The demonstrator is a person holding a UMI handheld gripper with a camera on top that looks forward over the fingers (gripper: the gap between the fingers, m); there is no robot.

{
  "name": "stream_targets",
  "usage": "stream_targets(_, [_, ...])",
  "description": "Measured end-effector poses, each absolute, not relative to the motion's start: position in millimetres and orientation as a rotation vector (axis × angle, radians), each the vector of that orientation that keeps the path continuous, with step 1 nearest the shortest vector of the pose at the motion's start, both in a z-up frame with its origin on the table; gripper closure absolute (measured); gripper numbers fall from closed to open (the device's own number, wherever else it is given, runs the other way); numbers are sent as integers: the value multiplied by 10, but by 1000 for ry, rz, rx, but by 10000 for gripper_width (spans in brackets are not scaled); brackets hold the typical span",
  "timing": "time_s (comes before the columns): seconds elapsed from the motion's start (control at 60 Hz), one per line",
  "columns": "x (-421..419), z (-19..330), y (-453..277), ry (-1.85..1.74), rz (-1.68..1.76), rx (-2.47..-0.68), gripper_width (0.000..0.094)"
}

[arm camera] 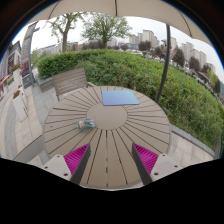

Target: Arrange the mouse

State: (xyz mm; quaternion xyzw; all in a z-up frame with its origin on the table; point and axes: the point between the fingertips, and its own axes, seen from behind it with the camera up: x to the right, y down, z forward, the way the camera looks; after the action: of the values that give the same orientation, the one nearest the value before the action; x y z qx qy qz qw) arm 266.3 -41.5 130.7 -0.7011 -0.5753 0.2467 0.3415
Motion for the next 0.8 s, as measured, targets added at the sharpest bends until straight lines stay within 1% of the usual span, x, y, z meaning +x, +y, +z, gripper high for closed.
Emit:
stream_targets(0.05, [2559,1280,-607,-1511,673,-1813,81])
stream_targets(0.2, [2283,1015,-1180,-1556,723,-1812,84])
stream_targets(0.4, [1823,657,-1626,-1553,742,-1815,83])
stream_targets(0.733, [893,2,-1661,-1483,712,-1861,79])
stream_targets(0.8, [767,-66,-1623,-1469,704,-1866,77])
